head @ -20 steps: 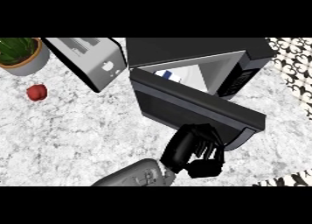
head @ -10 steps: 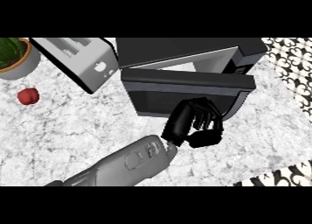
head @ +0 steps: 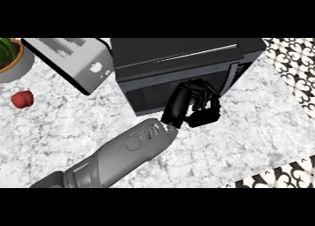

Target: Pick up the milk, place it into the microwave and close the microwave

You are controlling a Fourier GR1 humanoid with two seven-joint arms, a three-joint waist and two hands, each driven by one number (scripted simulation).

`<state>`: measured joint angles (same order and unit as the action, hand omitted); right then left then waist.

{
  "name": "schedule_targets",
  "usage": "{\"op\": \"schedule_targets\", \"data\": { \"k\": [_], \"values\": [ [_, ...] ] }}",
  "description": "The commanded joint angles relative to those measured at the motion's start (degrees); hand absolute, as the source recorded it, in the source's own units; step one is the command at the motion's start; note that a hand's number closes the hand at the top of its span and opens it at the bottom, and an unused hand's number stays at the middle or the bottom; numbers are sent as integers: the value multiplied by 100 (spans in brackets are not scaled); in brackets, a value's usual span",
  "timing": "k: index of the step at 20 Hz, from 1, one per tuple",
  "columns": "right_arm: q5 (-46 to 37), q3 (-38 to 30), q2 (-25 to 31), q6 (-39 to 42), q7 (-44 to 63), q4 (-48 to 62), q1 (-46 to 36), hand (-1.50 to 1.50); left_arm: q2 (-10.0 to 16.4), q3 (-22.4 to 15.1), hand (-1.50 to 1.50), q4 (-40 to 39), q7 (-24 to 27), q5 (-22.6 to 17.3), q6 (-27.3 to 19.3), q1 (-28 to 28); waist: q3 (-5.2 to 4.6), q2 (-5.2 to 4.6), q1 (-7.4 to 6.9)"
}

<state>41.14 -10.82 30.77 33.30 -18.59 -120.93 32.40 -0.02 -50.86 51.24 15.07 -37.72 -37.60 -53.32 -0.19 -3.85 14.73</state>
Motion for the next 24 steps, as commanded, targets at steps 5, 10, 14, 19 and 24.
{"op": "schedule_targets", "data": {
  "k": [5, 10, 14, 19, 24],
  "values": [
    [224, -71, 39, -53, 32, -67, -131, -150, 1, 380, 150, -522, 399, -629, 244, -270, 3, -75, 182],
    [453, -112, 173, 63, 69, -49, -202, -150, 1, 527, 150, -634, 473, -980, 118, -244, 14, -86, 182],
    [445, -9, 271, 205, 125, -153, -243, -150, 1, 482, 150, -679, 867, -969, -69, -269, 10, -89, 168],
    [561, -13, 389, 304, 171, -224, -270, -150, 1, 472, 150, -750, 1036, -1150, -134, -320, 10, -114, 249],
    [665, -4, 429, 386, 180, -287, -226, -150, 1, 436, 150, -811, 1263, -1291, -98, -272, 10, -129, 344]
  ]
}}
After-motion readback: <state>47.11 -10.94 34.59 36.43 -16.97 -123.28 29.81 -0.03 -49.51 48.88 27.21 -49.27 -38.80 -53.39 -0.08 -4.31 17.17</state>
